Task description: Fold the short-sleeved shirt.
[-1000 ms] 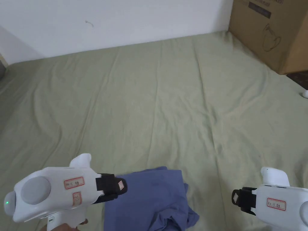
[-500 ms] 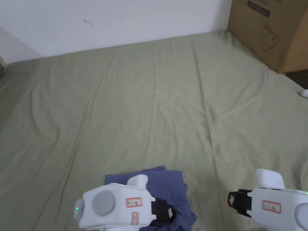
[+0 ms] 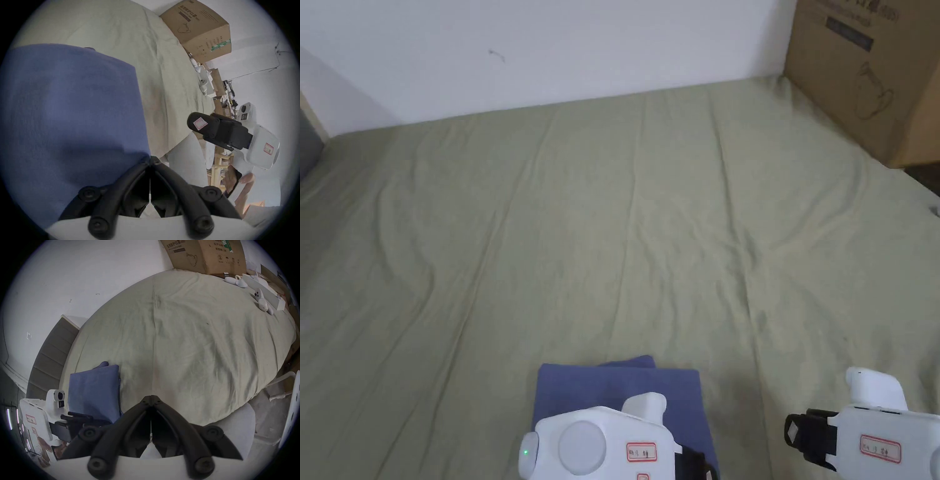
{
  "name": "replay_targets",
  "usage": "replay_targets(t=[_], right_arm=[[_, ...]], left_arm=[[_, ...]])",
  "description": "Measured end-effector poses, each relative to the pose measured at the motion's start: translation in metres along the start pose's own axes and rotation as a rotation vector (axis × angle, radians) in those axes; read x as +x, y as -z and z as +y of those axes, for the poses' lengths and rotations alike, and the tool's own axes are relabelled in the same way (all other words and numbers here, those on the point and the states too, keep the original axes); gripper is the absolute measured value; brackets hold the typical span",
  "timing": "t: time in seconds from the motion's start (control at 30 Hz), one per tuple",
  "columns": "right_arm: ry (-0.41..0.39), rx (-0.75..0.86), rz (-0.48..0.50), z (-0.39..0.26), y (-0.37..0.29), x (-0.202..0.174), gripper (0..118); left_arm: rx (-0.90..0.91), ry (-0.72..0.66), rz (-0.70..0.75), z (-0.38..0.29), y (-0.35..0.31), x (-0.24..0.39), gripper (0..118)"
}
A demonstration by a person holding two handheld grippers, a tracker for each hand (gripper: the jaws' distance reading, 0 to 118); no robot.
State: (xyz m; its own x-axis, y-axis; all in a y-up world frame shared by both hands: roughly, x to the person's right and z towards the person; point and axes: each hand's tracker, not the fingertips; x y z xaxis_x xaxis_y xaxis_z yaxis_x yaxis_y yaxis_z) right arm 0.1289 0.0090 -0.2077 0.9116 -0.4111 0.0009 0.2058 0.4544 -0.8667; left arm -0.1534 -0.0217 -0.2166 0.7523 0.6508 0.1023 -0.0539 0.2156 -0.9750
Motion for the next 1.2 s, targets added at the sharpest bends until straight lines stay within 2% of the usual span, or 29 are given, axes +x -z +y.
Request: replay_targets(t=[0.1, 0.17, 0.27, 0.4, 0.5, 0.57, 0.6, 0.63, 0.67, 0.7, 0.73, 0.77, 0.83, 0.87, 0.9, 0.93, 1.0, 1.07, 1.2], right_arm=[[-0.028, -0.002, 0.014, 0.005, 0.001, -0.012, 0], [-0.056, -0.006, 0.031, 0.009, 0.003, -0.025, 0], [-0.135, -0.023, 0.077, 0.013, 0.009, -0.051, 0], [-0.266, -0.073, 0.138, 0.013, 0.029, -0.097, 0], [-0.342, -0.119, 0.171, 0.009, 0.048, -0.128, 0], [-0.351, -0.170, 0.236, 0.005, 0.067, -0.141, 0], [-0.324, -0.198, 0.247, 0.003, 0.078, -0.143, 0], [-0.301, -0.242, 0.207, 0.000, 0.095, -0.144, 0], [-0.308, -0.267, 0.119, -0.005, 0.109, -0.145, 0], [-0.300, -0.260, 0.114, -0.008, 0.114, -0.146, 0], [-0.291, -0.244, 0.139, -0.008, 0.111, -0.145, 0], [-0.292, -0.234, 0.142, -0.006, 0.108, -0.146, 0], [-0.349, -0.239, 0.131, -0.003, 0.108, -0.150, 0], [-0.367, -0.244, 0.129, -0.003, 0.108, -0.151, 0], [-0.364, -0.243, 0.127, -0.002, 0.106, -0.152, 0], [-0.358, -0.244, 0.124, -0.003, 0.106, -0.152, 0], [-0.355, -0.244, 0.122, -0.003, 0.107, -0.152, 0], [-0.332, -0.245, 0.127, -0.003, 0.107, -0.149, 0], [-0.300, -0.256, 0.140, 0.000, 0.107, -0.145, 0]], left_arm=[[0.032, -0.016, -0.097, 0.000, -0.020, -0.003, 0], [0.122, -0.044, -0.122, 0.000, -0.049, -0.013, 0], [0.241, -0.099, -0.142, -0.003, -0.099, -0.037, 0], [0.371, -0.174, -0.042, -0.017, -0.154, -0.081, 0], [0.391, -0.240, 0.024, -0.034, -0.174, -0.110, 0], [0.433, -0.297, 0.037, -0.050, -0.185, -0.128, 0], [0.448, -0.320, 0.027, -0.055, -0.188, -0.135, 0], [0.469, -0.345, 0.018, -0.062, -0.191, -0.142, 0], [0.473, -0.358, 0.009, -0.067, -0.193, -0.147, 0], [0.471, -0.360, 0.007, -0.070, -0.193, -0.150, 2], [0.470, -0.358, 0.009, -0.073, -0.194, -0.152, 9], [0.469, -0.356, 0.009, -0.075, -0.194, -0.154, 9], [0.446, -0.327, -0.021, -0.073, -0.189, -0.159, 17], [0.430, -0.326, -0.045, -0.069, -0.184, -0.162, 34], [0.413, -0.330, -0.082, -0.063, -0.178, -0.166, 60], [0.396, -0.336, -0.103, -0.056, -0.172, -0.168, 79], [0.395, -0.341, -0.141, -0.043, -0.161, -0.175, 102], [0.414, -0.340, -0.182, -0.028, -0.147, -0.185, 104], [0.299, -0.414, -0.281, 0.000, -0.112, -0.198, 104]])
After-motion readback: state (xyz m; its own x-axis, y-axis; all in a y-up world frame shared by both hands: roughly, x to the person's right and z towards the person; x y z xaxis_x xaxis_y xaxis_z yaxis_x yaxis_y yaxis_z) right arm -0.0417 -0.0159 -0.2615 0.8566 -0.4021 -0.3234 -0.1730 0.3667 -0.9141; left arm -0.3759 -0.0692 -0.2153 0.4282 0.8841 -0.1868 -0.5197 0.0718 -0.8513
